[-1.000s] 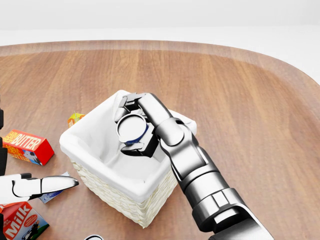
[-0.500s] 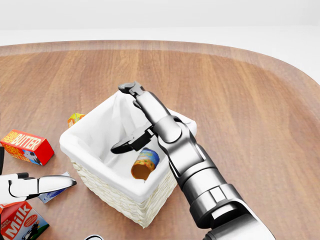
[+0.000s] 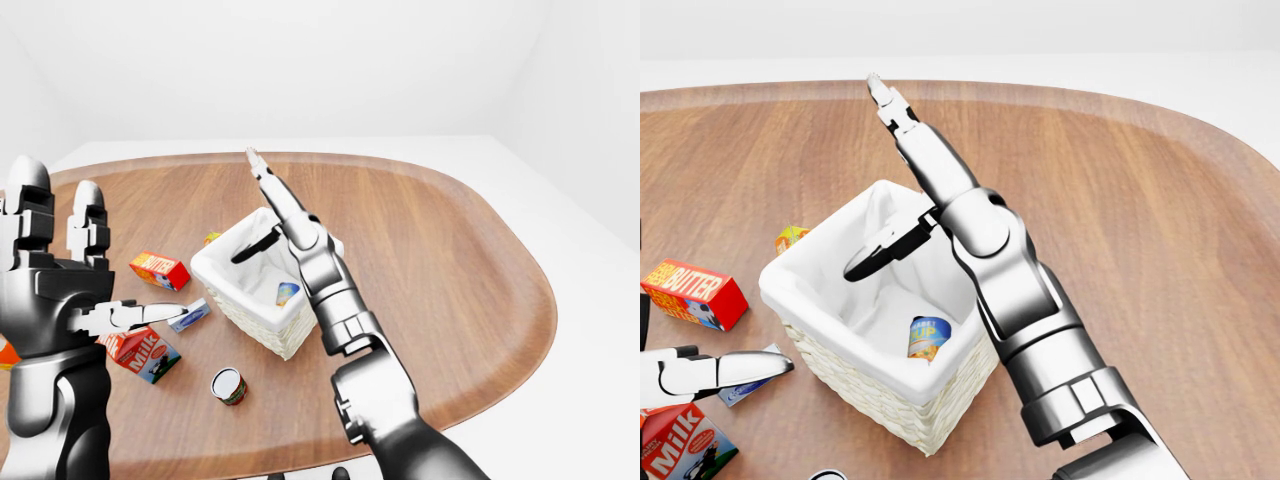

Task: Pick up the alphabet soup, and put it in the basket.

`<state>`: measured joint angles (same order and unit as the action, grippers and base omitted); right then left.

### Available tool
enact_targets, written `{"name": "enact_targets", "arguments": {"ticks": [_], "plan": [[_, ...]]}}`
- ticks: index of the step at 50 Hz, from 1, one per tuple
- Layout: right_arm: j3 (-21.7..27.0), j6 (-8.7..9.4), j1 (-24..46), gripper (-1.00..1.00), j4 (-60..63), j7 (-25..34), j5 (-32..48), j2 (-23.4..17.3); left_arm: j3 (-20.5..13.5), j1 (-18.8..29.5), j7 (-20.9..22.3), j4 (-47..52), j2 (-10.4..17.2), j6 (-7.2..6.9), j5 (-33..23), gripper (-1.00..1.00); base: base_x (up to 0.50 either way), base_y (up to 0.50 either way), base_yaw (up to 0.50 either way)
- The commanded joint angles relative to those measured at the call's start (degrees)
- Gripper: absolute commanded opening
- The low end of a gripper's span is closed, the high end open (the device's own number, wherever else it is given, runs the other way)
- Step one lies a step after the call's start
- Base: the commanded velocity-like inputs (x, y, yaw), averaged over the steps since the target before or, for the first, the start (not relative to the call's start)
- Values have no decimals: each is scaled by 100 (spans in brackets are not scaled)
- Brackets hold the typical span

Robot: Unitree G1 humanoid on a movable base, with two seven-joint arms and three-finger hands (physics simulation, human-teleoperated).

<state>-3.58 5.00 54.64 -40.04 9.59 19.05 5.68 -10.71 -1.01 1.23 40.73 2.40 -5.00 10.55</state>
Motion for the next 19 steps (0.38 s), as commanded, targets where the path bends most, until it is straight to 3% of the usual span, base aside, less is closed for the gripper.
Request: {"name": "enact_targets", "arguments": {"ticks": [1, 19], "plan": [[-36, 0, -152, 100, 1896, 252, -31, -64, 17, -15, 9, -34, -8, 0, -17, 100, 0, 0, 0], [113, 0, 84, 100, 4051, 144, -367, -323, -14, 24, 5, -95, 11, 0, 10, 100, 0, 0, 0]]}}
